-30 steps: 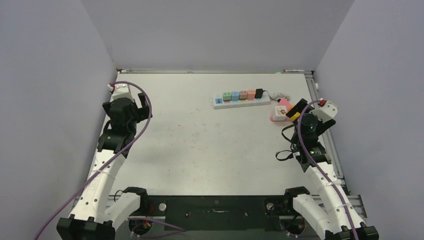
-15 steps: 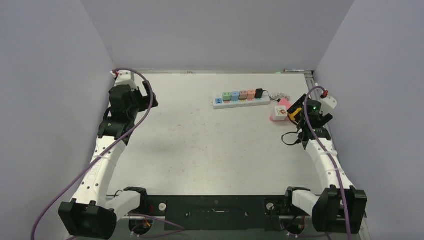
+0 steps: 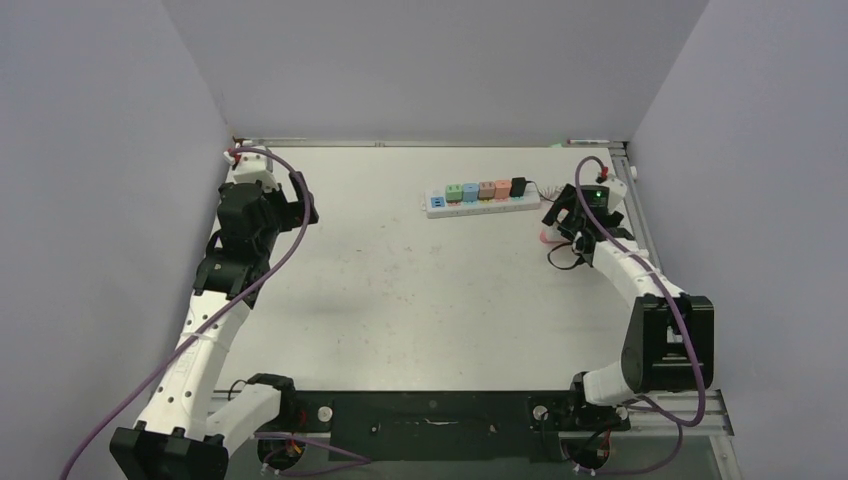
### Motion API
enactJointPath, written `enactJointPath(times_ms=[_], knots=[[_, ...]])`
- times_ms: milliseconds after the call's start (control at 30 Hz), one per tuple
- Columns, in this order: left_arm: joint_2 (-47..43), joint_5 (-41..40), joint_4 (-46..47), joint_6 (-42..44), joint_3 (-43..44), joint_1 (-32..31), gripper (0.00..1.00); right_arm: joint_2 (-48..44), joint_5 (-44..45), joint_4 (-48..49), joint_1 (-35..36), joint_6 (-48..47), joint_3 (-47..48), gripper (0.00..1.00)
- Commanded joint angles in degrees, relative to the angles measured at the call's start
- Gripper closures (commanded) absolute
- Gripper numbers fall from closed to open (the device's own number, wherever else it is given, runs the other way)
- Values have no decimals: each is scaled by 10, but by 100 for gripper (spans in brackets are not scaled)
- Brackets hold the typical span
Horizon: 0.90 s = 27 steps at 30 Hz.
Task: Pull the plug off the socket
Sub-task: Move the socket to the center of the board.
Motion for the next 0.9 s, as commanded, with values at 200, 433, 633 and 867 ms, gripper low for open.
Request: enactJointPath(times_ms=[200, 433, 633, 867], knots=[[1, -3, 27, 12, 9, -5, 4, 65, 117, -10, 80, -61, 70, 10], [5, 6, 28, 10, 8, -5, 4, 82, 143, -22, 105, -134, 93, 10], [7, 8, 28, 10, 6, -6, 4, 129, 162, -25, 97, -198, 119, 10], [17, 6, 29, 11, 4, -6, 4, 156, 143, -13, 94, -224, 122, 10]])
